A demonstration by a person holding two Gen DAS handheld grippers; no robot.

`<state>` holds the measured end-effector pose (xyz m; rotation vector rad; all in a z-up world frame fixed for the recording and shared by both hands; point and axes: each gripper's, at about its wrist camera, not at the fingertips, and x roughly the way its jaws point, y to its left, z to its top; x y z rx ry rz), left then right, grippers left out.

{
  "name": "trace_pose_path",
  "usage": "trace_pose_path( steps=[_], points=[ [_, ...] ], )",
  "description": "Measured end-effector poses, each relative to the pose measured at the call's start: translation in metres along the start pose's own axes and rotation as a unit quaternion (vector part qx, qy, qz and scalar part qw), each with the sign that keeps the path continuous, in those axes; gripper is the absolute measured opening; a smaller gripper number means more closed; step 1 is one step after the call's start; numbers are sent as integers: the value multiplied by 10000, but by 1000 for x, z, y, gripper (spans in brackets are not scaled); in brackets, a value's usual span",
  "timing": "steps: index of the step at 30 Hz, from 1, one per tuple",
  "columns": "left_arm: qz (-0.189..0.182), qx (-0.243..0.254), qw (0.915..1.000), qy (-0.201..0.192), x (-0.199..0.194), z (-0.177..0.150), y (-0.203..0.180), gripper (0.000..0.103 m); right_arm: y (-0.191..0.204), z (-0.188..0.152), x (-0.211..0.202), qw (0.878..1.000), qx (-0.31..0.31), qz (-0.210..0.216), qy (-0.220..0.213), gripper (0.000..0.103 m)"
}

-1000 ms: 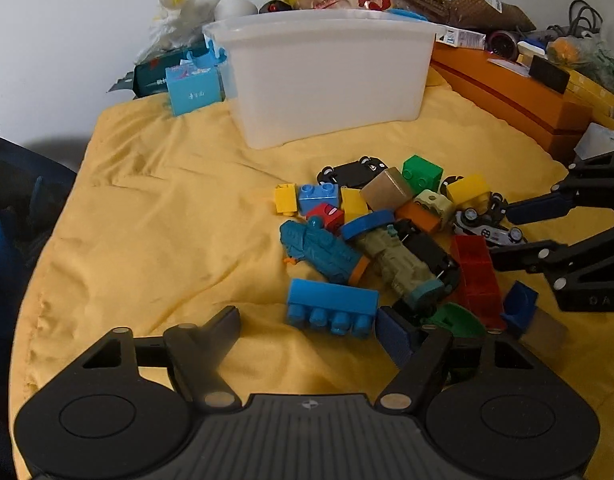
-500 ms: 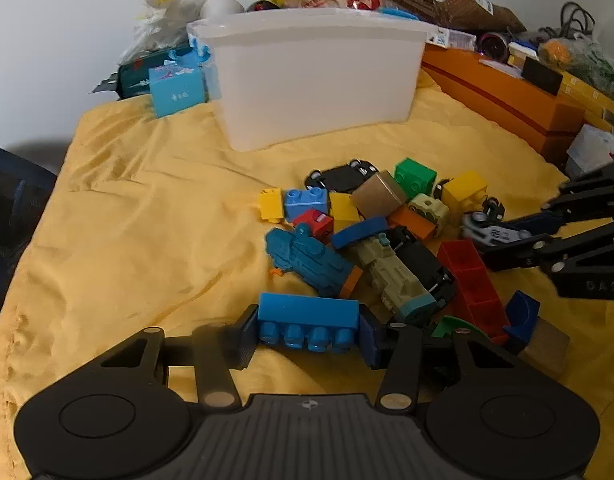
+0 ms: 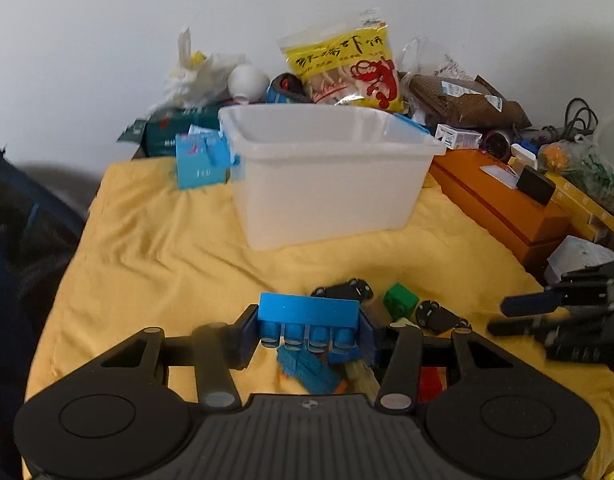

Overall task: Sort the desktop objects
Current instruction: 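Grasp the long blue duplo brick with the left tool while the right tool grasps the white police car, then carry both items over the white bin and open both tools to release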

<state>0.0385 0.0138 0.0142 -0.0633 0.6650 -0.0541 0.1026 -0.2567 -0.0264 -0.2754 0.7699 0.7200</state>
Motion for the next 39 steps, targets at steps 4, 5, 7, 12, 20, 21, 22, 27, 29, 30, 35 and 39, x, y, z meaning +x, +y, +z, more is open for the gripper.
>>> trace_pose_path(
  steps=[4,5,7,12,20,21,22,27,29,30,35,39],
  points=[
    [13,-57,9999,84,1,-3,-1,53,7,-17,18,9994,29,43,342,57],
    [7,-58,9999,116,0,-6,-1,53,11,-22,24,9990,-17,6,448,54],
    [0,-29,9998,174,0,-10,-2,53,14,-31,36,9977,-42,-27,670,35],
    [38,-40,9997,220,-2,-13,4,53,7,-34,32,9979,262,80,586,23],
    [7,-66,10000,13,-7,18,3,53,-21,5,-16,9958,866,112,-256,23],
    [22,-27,10000,-22,-7,26,2,53,-25,14,-20,9949,923,129,-373,23],
    [38,4,10000,-55,-6,34,1,53,-29,24,-25,9939,976,147,-491,23],
    [103,61,9996,-252,-1,88,-1,53,-47,88,-42,9881,1097,219,-1057,23],
    [62,11,9995,-322,2,110,-1,53,-54,111,-45,9863,1118,260,-1182,23],
    [55,13,9995,-318,6,120,-1,53,-57,122,-45,9856,1137,302,-1218,23],
    [88,176,9998,-26,33,164,-1,53,-66,164,-34,9870,996,305,-1222,23],
    [92,-36,9998,145,57,191,9,53,-71,189,-21,9897,882,243,-1103,23]
  ],
)
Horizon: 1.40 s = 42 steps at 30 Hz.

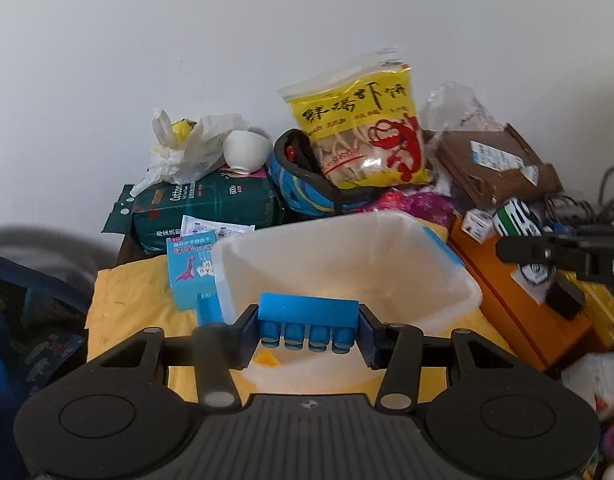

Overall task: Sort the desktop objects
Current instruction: 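Carry both items over the white bin and open both tools to release, then grasp the teal toy train with the left tool while the right tool grasps a black car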

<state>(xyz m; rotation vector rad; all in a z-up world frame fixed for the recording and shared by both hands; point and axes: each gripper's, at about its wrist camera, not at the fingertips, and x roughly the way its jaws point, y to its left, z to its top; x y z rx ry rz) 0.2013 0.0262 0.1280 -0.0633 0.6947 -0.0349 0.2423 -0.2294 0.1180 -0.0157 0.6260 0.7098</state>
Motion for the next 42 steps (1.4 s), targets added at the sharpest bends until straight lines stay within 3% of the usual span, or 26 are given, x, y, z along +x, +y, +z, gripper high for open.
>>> trace_pose_path(
  steps=[9,18,19,20,22,26,31,35,38,42],
  points=[
    [47,-125,9996,261,42,35,4,53,-10,26,46,9988,24,-133,461,23],
    [257,-119,9986,443,69,48,5,53,-14,30,84,9962,-59,-338,799,23],
    [324,-116,9983,464,72,49,5,57,-14,30,87,9959,-71,-357,824,24],
    [415,-115,9977,524,76,49,7,69,-14,30,90,9955,-88,-410,848,26],
    [682,-175,9957,599,82,47,10,77,-15,29,94,9951,-115,-500,843,59],
    [707,-168,9956,589,79,37,20,77,-17,24,92,9954,-145,-508,796,58],
    [442,72,9989,125,43,0,21,77,-14,3,59,9983,-48,-272,515,58],
    [163,289,9993,-180,5,-57,18,77,-3,-40,26,9984,-319,-220,418,59],
    [61,335,9994,-81,-12,-107,15,77,6,-88,9,9969,-520,-244,538,59],
    [37,263,9984,506,-11,-162,9,77,10,-148,7,9923,-639,-337,1005,59]
  ],
)
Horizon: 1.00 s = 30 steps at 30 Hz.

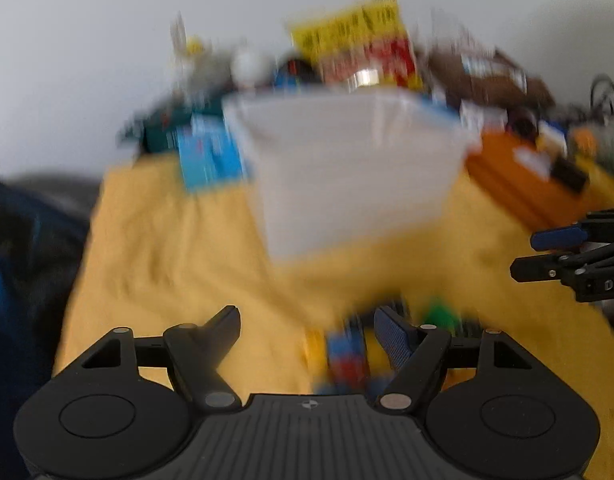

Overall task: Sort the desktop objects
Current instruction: 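Grasp the teal toy train with the left tool while the right tool grasps a black car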

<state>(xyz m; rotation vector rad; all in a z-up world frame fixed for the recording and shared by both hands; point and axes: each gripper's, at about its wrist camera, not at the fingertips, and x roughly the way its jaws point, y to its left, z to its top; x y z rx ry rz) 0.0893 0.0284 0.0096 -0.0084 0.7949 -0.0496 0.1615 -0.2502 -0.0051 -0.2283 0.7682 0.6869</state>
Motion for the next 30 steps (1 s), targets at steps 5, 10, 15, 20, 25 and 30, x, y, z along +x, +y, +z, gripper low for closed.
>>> trace_pose_path(
  steps=[5,10,15,20,25,30],
  points=[
    [188,161,9993,268,16,-35,-13,77,9,-40,14,9995,-95,-24,304,54],
    [162,54,9990,409,27,-46,-21,77,11,-55,19,9994,-131,-88,316,53],
    [170,144,9991,351,33,-55,-27,78,10,-61,21,9994,-147,-111,281,53],
    [233,99,9992,295,34,-50,-33,77,9,-55,23,9995,-161,-270,98,53],
    [212,169,9986,458,38,-55,-33,77,10,-57,32,9992,-198,-110,318,53],
    [290,86,9983,497,37,-59,-21,77,21,-56,45,9981,-455,-59,418,53]
  ],
)
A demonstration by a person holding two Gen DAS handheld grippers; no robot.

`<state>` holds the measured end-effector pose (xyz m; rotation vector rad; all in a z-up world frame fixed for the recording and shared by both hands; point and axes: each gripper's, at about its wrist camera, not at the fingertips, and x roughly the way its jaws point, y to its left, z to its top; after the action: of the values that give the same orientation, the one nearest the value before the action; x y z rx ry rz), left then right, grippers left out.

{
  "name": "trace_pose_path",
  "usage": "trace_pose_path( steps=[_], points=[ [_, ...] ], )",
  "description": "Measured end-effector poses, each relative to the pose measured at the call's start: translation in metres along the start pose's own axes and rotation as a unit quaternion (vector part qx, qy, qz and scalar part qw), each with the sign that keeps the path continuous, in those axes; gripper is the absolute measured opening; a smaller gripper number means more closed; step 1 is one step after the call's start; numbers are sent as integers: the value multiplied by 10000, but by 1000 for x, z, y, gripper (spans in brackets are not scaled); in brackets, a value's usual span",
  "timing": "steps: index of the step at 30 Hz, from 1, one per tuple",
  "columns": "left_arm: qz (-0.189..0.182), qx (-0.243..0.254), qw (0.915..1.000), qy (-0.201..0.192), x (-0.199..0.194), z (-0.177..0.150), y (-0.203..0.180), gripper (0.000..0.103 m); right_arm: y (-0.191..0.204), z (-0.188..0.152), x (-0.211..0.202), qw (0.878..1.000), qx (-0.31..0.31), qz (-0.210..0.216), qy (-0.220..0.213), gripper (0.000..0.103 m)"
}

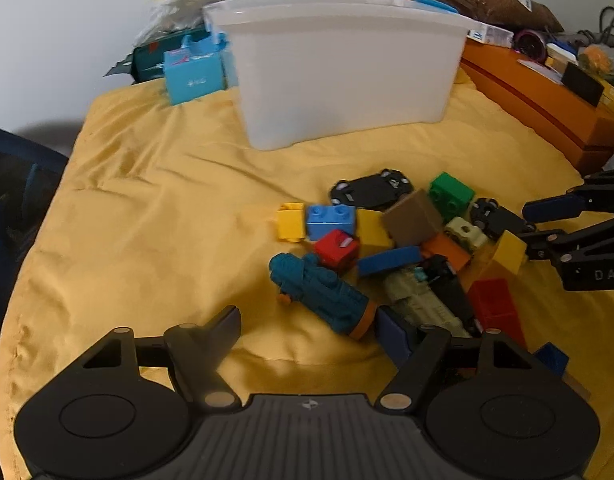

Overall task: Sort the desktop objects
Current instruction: 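Grasp the teal toy train with the left tool while the right tool grasps a black car, then carry both items over the white bin and open both tools to release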

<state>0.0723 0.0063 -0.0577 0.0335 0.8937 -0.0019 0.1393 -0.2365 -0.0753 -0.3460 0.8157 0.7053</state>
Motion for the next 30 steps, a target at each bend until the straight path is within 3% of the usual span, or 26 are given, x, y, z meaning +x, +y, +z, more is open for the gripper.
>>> trace_pose_path(
  steps=[3,7,13,15,16,30],
  points=[
    [130,-16,9999,1,0,-1,5,77,3,3,7,10000,-37,7,29,51],
    [77,-65,9999,-4,3,3,2,76,-1,4,13,9997,137,90,172,37],
    [-9,159,9998,-132,14,12,-8,77,-4,2,13,9995,219,134,170,36],
    [-70,109,9999,-79,19,12,-5,71,-4,2,11,9995,208,171,175,33],
    [-153,75,9998,-113,18,12,-3,62,-4,2,10,9995,203,187,169,33],
    [-215,-110,9988,-431,-18,14,8,62,-23,-5,-23,9964,822,100,-203,33]
  ],
)
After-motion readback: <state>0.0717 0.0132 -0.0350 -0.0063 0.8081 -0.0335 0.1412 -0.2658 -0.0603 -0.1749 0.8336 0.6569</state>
